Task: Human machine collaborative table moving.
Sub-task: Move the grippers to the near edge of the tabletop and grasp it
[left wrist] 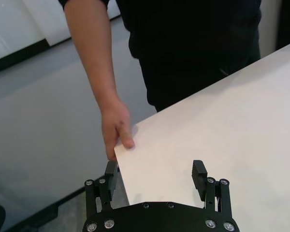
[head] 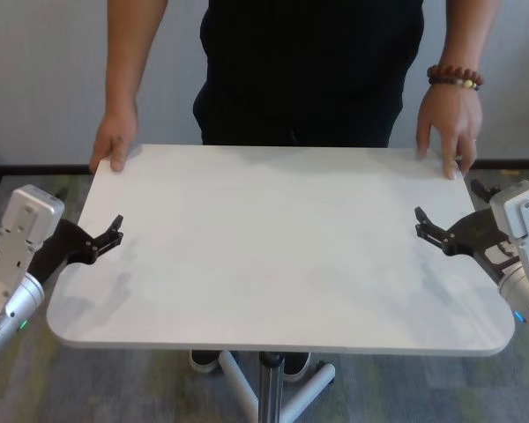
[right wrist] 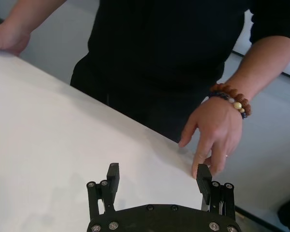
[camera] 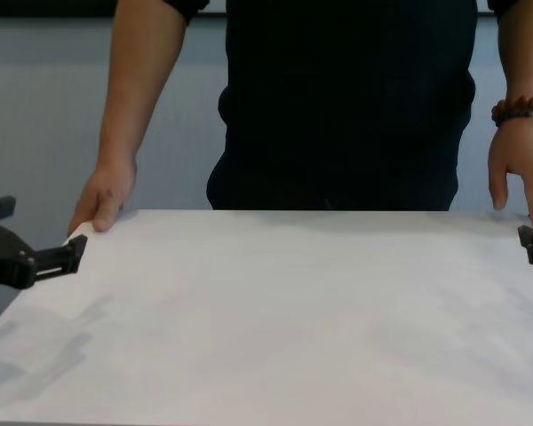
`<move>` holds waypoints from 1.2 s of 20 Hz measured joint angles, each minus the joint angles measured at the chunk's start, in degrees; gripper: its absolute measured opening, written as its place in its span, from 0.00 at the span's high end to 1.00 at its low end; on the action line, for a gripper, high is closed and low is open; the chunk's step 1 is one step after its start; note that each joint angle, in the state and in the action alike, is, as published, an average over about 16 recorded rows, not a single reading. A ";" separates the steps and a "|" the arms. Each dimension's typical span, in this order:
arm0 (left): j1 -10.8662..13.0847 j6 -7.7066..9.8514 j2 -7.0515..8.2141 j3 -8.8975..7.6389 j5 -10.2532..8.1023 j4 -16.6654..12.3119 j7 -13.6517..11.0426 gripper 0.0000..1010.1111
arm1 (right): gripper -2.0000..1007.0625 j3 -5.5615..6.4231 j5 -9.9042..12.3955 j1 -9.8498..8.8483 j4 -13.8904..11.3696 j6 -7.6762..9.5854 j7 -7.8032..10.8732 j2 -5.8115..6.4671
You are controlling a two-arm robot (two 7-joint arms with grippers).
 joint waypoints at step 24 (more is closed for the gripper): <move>24.75 -4.18 15.23 -9.46 6.25 -19.10 4.31 0.01 | 0.01 0.79 -9.78 -16.40 -19.63 4.55 -0.80 10.85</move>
